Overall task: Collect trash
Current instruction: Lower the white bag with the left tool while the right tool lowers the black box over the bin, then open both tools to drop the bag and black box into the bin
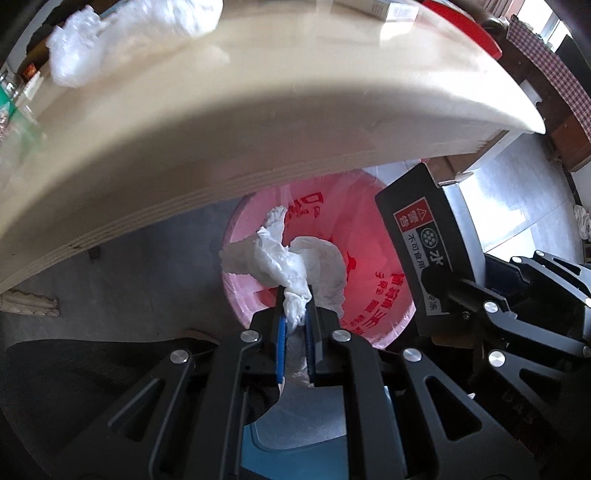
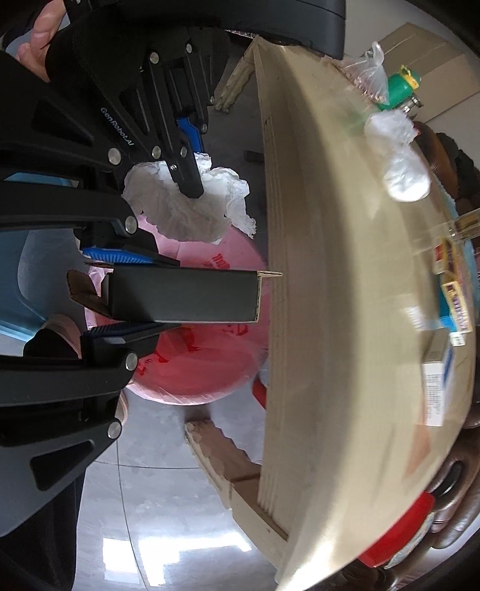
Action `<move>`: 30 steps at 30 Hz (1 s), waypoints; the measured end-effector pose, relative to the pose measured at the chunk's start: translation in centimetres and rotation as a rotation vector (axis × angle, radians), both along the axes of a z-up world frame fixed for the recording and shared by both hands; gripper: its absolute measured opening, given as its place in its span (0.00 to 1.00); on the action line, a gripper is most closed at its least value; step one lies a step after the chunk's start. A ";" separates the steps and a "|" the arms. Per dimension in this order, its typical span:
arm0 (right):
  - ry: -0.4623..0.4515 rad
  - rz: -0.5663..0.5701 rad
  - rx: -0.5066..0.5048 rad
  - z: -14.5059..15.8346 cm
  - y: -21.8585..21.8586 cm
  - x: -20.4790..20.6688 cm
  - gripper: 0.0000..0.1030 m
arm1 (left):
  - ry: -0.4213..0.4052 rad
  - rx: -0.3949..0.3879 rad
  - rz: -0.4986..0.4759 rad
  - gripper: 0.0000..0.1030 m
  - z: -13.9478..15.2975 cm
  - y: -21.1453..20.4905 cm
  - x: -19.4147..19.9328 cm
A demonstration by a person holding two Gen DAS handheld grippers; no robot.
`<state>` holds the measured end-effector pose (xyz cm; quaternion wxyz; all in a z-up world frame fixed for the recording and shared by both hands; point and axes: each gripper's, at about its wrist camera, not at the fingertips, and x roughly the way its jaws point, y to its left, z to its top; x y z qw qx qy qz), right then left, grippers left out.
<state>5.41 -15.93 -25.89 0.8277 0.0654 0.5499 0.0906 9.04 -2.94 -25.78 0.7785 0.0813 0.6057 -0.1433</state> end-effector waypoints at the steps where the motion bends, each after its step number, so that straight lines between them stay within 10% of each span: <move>1: 0.008 -0.001 0.001 -0.3 0.0 0.1 0.25 | 0.007 0.001 -0.002 0.09 -0.5 -0.1 0.2; 30: 0.237 0.017 0.021 -10.8 -0.6 4.1 0.25 | 0.227 -0.004 0.055 0.09 -10.4 -1.0 3.6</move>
